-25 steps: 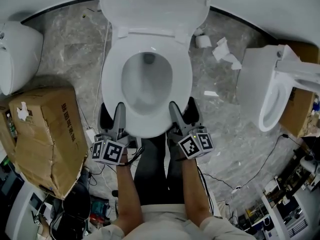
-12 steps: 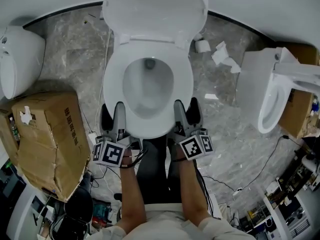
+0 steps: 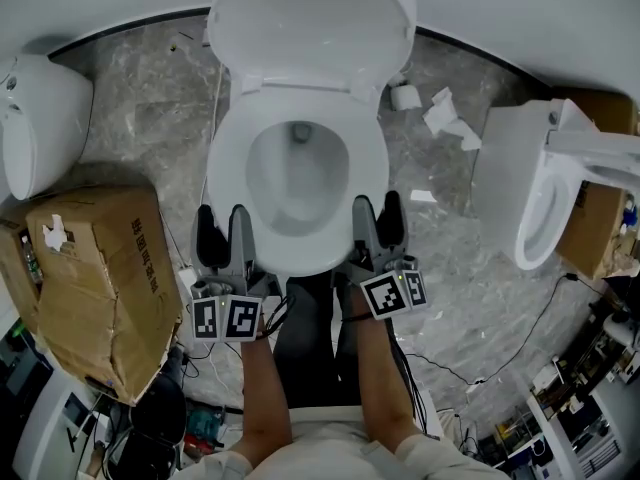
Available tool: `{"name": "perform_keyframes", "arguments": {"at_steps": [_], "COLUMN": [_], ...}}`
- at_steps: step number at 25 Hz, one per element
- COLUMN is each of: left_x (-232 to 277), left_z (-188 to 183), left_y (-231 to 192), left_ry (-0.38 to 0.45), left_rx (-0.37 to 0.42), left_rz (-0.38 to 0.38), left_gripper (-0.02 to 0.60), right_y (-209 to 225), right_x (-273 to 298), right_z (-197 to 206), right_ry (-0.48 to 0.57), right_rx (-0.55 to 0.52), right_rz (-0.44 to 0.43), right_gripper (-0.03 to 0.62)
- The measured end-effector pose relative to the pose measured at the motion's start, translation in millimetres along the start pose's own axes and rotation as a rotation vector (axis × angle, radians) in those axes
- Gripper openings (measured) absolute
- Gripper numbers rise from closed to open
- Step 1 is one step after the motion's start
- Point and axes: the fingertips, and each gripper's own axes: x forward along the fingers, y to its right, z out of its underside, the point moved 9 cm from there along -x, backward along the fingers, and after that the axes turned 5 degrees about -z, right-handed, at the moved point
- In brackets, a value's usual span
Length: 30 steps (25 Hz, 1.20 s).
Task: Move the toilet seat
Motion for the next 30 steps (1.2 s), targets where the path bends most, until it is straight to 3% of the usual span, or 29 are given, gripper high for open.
{"name": "perform_keyframes", "arguments": {"at_steps": [9,30], "left_x": [13,44], "left_z": [-17,-49], "left_y": [11,30], "left_ry": [-0.001,-0.034], "left_rx": [0.052,0.077], "left_rz": [0.028,0.075], "left_gripper": [0.296,0.298], "right_y": [-8,-22], "right_x": [15,42], "right_z": [-16,-55], "right_ry": [-0.012,-0.032], "right_rx": [-0.068,-0.193], "right_rz": [-0.066,-0.075], "right_gripper": [0.393,0.397]}}
